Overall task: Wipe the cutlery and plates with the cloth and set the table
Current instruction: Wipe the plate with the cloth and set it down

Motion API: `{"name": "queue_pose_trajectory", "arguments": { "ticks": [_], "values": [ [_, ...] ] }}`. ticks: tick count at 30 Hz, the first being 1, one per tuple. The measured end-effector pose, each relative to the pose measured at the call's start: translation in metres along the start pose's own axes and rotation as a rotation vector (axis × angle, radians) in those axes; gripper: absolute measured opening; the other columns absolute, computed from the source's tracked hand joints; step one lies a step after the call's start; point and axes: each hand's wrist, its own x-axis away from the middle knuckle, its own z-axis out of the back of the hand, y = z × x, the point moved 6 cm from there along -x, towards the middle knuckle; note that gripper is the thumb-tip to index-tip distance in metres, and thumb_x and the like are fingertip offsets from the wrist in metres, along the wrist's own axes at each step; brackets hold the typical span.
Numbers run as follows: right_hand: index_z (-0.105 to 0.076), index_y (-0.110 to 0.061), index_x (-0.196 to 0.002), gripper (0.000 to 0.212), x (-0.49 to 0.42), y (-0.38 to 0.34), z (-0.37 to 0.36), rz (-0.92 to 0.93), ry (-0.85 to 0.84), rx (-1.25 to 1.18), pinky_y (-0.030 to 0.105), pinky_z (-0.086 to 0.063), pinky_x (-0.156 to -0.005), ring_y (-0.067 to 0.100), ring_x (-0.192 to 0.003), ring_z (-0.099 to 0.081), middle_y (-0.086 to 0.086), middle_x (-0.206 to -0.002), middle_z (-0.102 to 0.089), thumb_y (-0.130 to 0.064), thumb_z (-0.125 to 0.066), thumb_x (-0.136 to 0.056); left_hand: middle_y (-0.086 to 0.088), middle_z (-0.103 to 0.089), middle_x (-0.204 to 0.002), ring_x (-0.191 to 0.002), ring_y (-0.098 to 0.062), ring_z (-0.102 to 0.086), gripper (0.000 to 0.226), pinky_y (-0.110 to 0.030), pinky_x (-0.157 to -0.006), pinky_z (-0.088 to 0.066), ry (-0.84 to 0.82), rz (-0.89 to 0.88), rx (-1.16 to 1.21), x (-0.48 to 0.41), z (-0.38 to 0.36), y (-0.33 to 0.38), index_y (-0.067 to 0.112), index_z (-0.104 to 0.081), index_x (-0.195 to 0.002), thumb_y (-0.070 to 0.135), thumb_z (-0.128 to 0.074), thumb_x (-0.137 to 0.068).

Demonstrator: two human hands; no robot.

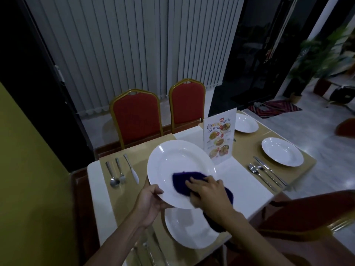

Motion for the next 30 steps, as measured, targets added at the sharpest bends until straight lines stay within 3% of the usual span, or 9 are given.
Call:
{"name": "queue_pose_trajectory", "arguments": {
  "ticks": [3, 6, 8, 11, 13, 18, 20, 24, 30],
  "values": [
    [-0.050, -0.036, -0.140, 0.043, 0.001, -0.038, 0.000, 0.127, 0.029, -0.249, 0.037, -0.042, -0.086, 0.021, -0.112, -0.054, -0.015, -0.141, -0.055, -0.029, -0.050, -0.097, -0.020, -0.072, -0.108, -0.088, -0.032, -0.073, 0.052, -0.042, -0.064, -0.059, -0.011, 0.017, 0.107, -0.010, 0.001, -0.003, 0.001, -0.058, -0.127, 0.029, -0.060, -0.082],
    [-0.042, -0.037, -0.144, 0.045, -0.022, -0.063, 0.000, 0.144, 0.059, -0.364, 0.038, -0.041, -0.097, 0.016, -0.122, -0.049, -0.016, -0.147, -0.047, -0.029, -0.045, -0.101, -0.014, -0.071, -0.117, -0.102, -0.031, -0.071, 0.071, -0.049, -0.075, -0.057, 0.002, 0.029, 0.126, -0.018, 0.000, -0.007, 0.017, -0.072, -0.113, 0.076, -0.046, -0.083],
    [-0.037, -0.038, -0.147, 0.046, -0.044, -0.065, -0.001, 0.102, 0.083, -0.396, 0.042, -0.037, -0.103, 0.017, -0.133, -0.039, -0.016, -0.152, -0.040, -0.030, -0.042, -0.102, -0.006, -0.072, -0.118, -0.105, -0.026, -0.071, 0.077, -0.051, -0.079, -0.057, 0.004, 0.045, 0.127, -0.021, -0.003, -0.007, 0.029, -0.070, -0.119, 0.087, -0.040, -0.076],
    [-0.031, -0.037, -0.150, 0.047, -0.084, -0.058, -0.005, 0.052, 0.072, -0.292, 0.050, -0.034, -0.106, 0.022, -0.144, -0.023, -0.014, -0.157, -0.030, -0.037, -0.037, -0.103, -0.002, -0.073, -0.112, -0.093, -0.018, -0.073, 0.074, -0.038, -0.073, -0.059, 0.128, 0.111, 0.025, -0.026, 0.000, -0.012, 0.021, -0.056, -0.135, 0.074, -0.034, -0.089],
    [-0.025, -0.038, -0.152, 0.048, -0.105, -0.044, -0.009, -0.008, 0.065, -0.151, 0.053, -0.028, -0.109, 0.023, -0.147, -0.015, -0.014, -0.160, -0.024, -0.040, -0.032, -0.104, -0.004, -0.067, -0.123, -0.093, -0.017, -0.067, 0.069, -0.037, -0.074, -0.055, 0.177, 0.118, -0.095, -0.027, 0.008, -0.013, 0.018, -0.054, -0.135, 0.068, -0.030, -0.094],
    [-0.014, -0.029, -0.155, 0.061, -0.114, -0.006, -0.026, -0.198, 0.048, 0.170, 0.051, -0.033, -0.103, 0.034, -0.142, -0.023, -0.002, -0.162, -0.019, -0.020, -0.042, -0.101, 0.008, -0.071, -0.118, -0.108, -0.018, -0.066, 0.061, -0.043, -0.086, -0.058, 0.267, 0.053, -0.148, -0.033, 0.053, 0.012, 0.041, -0.054, -0.130, 0.076, -0.028, -0.087],
    [-0.025, -0.027, -0.152, 0.061, -0.115, -0.005, -0.037, -0.201, 0.006, 0.190, 0.050, -0.036, -0.101, 0.036, -0.136, -0.032, -0.001, -0.160, -0.027, -0.016, -0.050, -0.098, 0.007, -0.071, -0.120, -0.109, -0.020, -0.067, 0.059, -0.047, -0.089, -0.057, 0.295, 0.020, -0.182, -0.039, 0.070, 0.020, 0.042, -0.053, -0.133, 0.074, -0.028, -0.090],
    [-0.054, -0.031, -0.134, 0.039, -0.126, 0.000, -0.047, -0.224, -0.005, 0.086, 0.038, -0.043, -0.090, 0.028, -0.113, -0.052, -0.008, -0.141, -0.055, -0.018, -0.048, -0.097, -0.006, -0.068, -0.121, -0.108, -0.026, -0.065, 0.053, -0.038, -0.067, -0.059, 0.386, -0.007, -0.059, -0.072, 0.103, 0.038, 0.030, -0.047, -0.136, 0.061, -0.026, -0.099],
    [-0.067, -0.021, -0.126, 0.039, -0.131, 0.008, -0.053, -0.330, 0.145, -0.149, 0.037, -0.054, -0.078, 0.027, -0.099, -0.066, -0.003, -0.123, -0.069, -0.008, -0.060, -0.091, -0.017, -0.046, -0.147, -0.131, -0.039, -0.046, 0.049, -0.059, -0.102, -0.044, 0.462, 0.172, 0.207, -0.150, 0.136, 0.046, 0.018, -0.030, -0.150, 0.038, -0.035, -0.105]
  ]
}}
